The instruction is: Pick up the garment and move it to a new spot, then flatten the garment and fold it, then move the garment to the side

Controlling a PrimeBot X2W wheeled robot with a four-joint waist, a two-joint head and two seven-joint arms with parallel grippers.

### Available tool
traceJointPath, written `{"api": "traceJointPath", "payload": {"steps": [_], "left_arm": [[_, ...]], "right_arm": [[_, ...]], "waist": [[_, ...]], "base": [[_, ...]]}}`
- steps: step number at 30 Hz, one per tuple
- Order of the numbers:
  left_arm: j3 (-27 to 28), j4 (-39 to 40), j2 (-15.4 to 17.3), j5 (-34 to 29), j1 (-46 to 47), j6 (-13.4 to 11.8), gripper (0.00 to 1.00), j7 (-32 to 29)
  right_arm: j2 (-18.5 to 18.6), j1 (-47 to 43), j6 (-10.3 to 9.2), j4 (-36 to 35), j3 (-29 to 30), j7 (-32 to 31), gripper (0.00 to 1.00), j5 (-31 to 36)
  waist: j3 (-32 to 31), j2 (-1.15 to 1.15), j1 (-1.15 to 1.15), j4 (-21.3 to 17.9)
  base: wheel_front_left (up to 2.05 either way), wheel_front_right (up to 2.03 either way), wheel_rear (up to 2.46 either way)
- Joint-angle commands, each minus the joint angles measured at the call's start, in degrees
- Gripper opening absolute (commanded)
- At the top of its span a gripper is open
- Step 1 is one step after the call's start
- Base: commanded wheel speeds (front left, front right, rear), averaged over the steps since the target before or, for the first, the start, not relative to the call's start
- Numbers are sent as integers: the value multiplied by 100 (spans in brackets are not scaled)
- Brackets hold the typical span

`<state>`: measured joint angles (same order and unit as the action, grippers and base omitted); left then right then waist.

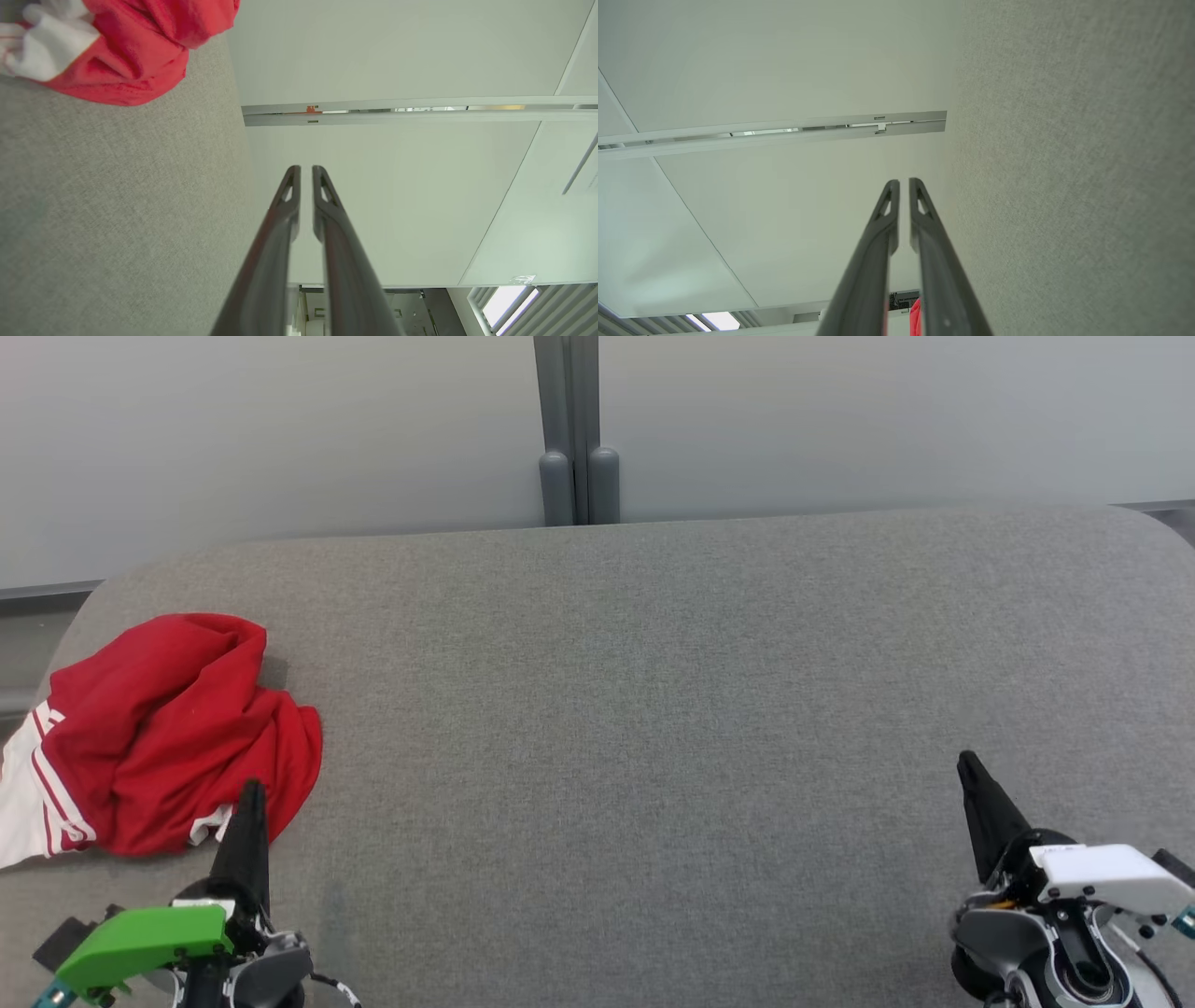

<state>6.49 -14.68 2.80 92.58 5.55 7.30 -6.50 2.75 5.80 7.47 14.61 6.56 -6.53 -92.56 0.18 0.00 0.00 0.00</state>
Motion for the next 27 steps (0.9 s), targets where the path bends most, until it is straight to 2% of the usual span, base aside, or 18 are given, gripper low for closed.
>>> {"api": "traceJointPath", "payload": {"steps": [1,9,13,19,27], "left_arm": [[-7,-42,-13,0,-39,-2,100,2],[-185,-23,-35,-32,-151,-5,100,142],[-312,7,9,-251,-147,-4,100,288],[-344,125,2,-936,-131,-2,100,447],[-435,385,-15,-2025,-152,1,100,642]], "right_arm": [[-13,-39,0,39,-5,5,100,1],[-35,-154,0,104,-128,184,100,106],[-32,-157,0,89,-148,296,100,383],[-27,-162,1,-71,-161,453,100,1159],[-21,-222,1,-326,-389,649,100,2658]], "waist": [[1,0,0,0],[7,0,0,2],[10,0,0,4],[22,0,0,9],[38,0,0,9]], "base": [[0,0,0],[0,0,0],[0,0,0],[0,0,0],[0,0,0]]}}
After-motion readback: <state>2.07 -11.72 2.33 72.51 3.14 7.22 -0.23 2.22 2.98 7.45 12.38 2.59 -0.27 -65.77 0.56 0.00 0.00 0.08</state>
